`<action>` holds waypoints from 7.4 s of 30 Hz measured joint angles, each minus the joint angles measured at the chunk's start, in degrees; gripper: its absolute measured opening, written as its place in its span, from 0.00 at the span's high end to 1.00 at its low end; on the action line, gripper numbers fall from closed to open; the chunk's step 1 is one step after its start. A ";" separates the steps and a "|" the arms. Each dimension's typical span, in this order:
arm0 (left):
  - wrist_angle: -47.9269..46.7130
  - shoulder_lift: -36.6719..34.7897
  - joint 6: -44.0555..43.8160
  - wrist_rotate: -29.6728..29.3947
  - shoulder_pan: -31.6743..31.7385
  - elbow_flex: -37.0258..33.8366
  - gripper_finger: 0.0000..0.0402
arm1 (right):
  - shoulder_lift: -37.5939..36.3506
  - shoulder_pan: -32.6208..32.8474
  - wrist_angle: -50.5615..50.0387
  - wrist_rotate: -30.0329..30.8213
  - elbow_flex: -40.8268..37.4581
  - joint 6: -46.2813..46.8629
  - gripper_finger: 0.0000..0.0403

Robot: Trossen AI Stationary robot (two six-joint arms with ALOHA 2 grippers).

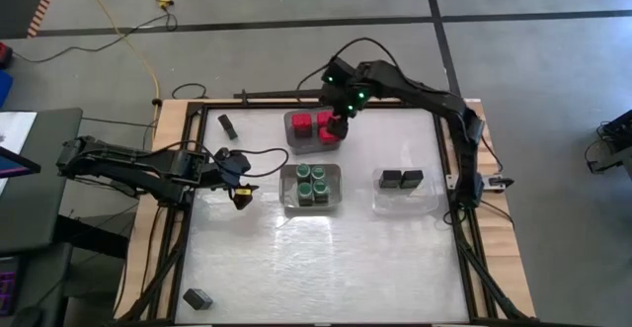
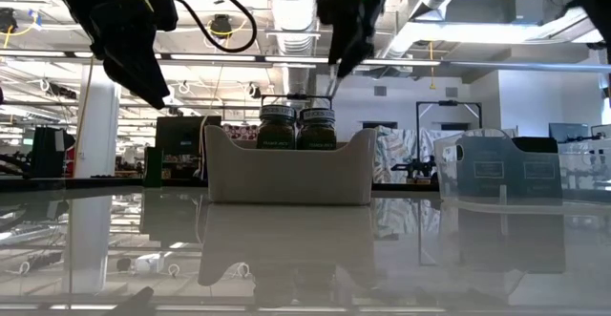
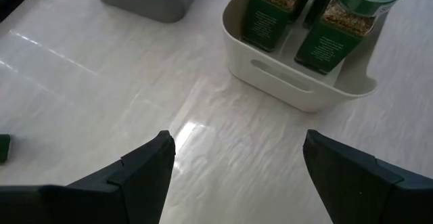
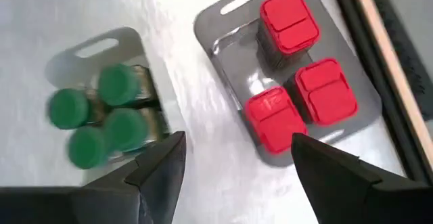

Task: Sort spices by type
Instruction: Put the black spice can into the transparent bin

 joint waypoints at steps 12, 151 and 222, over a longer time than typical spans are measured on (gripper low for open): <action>-0.80 0.17 1.83 4.60 -8.30 2.44 0.22 | -6.70 22.36 -3.32 17.73 0.02 23.54 0.28; -19.77 69.62 15.48 16.17 -12.97 72.73 0.67 | -2.26 77.32 -0.39 35.89 -26.36 91.46 0.28; -33.79 75.79 1.62 14.20 -9.27 91.36 0.41 | -26.04 86.07 10.99 41.86 -56.11 92.05 0.28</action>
